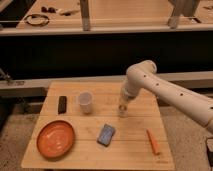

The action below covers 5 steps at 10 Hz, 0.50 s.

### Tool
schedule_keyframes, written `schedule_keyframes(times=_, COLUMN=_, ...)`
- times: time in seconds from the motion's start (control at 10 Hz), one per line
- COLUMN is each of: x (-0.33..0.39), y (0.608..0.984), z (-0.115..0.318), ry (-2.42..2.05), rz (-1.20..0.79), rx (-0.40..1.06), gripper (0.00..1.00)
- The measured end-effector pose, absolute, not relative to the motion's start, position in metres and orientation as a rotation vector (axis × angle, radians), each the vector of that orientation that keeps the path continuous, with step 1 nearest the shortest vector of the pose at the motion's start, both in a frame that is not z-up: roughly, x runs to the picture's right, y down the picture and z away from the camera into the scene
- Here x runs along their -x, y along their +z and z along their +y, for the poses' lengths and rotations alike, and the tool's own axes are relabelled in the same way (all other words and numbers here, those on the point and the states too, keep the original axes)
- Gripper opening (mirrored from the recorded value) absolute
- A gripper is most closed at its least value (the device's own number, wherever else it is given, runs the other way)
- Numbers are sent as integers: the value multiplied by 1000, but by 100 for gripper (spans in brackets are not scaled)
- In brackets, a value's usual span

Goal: Knock the bottle over

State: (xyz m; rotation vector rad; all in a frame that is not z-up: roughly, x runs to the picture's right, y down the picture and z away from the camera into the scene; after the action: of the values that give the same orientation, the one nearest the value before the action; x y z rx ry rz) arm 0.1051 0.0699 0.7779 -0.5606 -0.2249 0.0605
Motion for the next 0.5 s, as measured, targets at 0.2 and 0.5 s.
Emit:
schedule_keyframes(times=0.2, x=-105, y=778, z=70, ry=73, rz=-223, rx=560, gripper=5)
schedule_keyframes(times=0.5, x=-105, y=779, z=69, ry=82, rz=-220, rx=558, gripper=5)
